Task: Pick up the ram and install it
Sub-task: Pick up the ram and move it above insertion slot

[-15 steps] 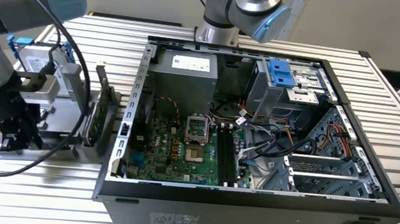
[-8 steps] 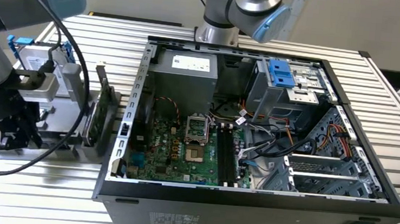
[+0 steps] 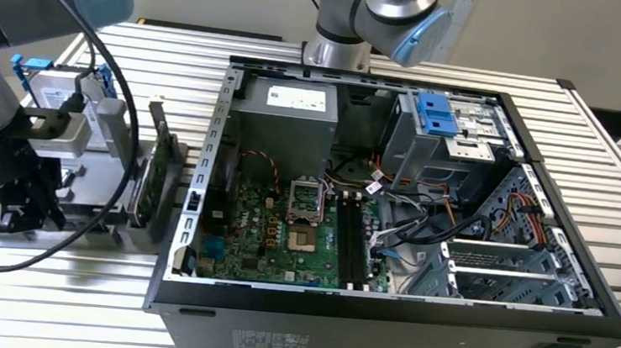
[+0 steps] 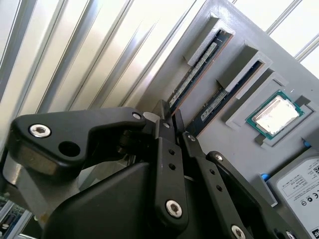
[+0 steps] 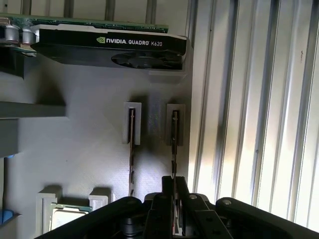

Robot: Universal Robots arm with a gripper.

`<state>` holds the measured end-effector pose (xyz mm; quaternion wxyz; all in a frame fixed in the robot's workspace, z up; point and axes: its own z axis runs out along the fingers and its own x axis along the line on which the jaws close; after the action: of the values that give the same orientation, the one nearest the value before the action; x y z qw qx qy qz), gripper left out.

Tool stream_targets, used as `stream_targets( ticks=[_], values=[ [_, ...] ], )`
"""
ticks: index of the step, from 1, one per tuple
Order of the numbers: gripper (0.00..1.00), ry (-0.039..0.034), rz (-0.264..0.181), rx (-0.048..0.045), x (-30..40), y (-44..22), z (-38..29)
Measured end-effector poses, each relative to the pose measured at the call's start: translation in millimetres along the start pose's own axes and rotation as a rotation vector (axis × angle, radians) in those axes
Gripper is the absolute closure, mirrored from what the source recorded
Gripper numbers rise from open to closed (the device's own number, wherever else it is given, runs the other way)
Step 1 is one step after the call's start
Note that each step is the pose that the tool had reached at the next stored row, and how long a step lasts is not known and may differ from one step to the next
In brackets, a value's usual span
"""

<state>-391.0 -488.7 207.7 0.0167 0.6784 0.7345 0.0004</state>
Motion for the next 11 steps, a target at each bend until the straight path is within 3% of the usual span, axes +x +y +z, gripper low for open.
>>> stream_targets(
  ticks=[11],
  values=[
    [1.00, 0.0000, 0.000, 0.0000, 0.0, 0.0, -0.7]
  ],
)
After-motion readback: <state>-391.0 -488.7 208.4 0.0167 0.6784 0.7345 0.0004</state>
